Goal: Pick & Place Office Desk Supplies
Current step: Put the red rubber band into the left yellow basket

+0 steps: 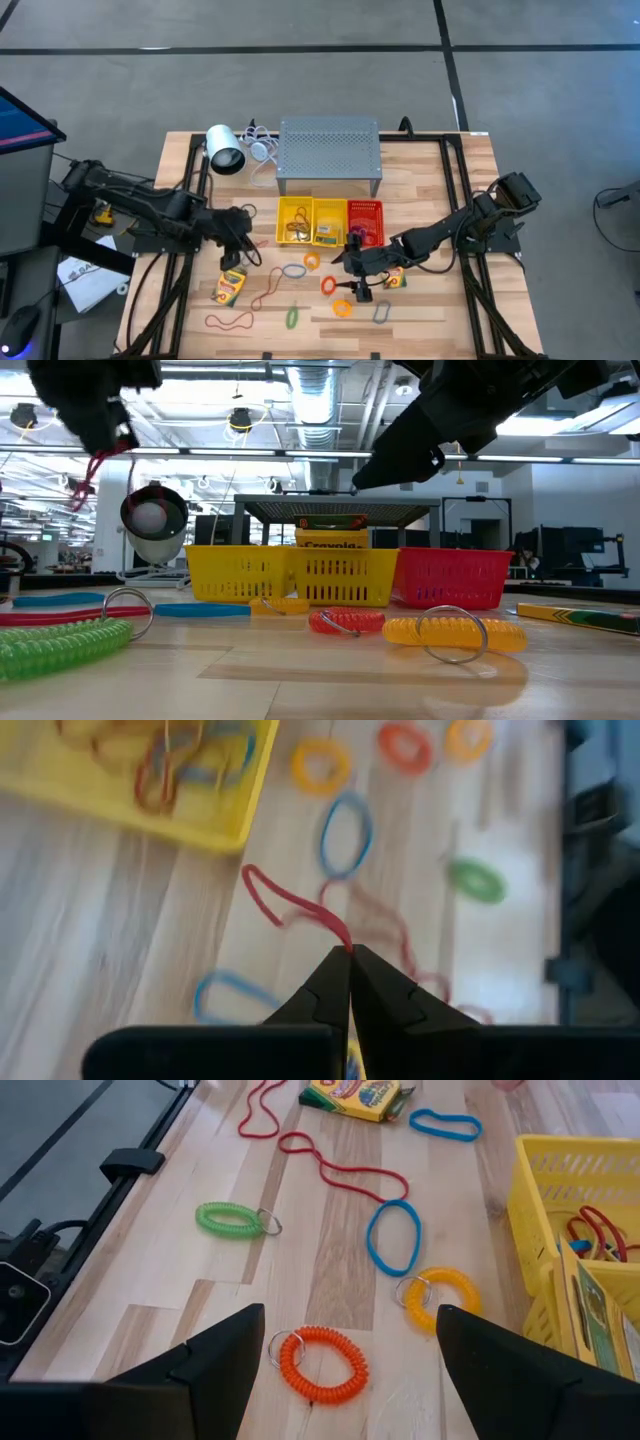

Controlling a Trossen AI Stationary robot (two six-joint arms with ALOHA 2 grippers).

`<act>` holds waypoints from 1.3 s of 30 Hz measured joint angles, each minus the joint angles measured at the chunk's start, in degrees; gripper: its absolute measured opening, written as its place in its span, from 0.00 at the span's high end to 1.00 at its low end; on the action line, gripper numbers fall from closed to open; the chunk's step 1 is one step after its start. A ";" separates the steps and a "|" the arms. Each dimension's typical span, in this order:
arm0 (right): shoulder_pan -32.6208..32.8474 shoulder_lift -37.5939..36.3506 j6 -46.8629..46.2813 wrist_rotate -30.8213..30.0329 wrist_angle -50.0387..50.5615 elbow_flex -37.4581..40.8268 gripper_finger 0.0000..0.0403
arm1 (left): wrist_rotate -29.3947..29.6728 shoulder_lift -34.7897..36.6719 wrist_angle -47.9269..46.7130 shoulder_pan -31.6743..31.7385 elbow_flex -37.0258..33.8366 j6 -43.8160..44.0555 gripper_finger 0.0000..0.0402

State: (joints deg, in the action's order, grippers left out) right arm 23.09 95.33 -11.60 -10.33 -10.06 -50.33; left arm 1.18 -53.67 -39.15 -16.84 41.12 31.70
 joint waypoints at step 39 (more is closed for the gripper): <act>0.13 -0.24 3.04 0.00 -4.98 0.00 0.28 | 8.99 -16.53 27.26 12.90 0.02 -25.89 1.00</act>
State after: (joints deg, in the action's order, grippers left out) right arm 23.22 95.09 -8.56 -10.33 -15.05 -50.33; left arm 10.17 -70.19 -11.89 -3.95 41.15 5.80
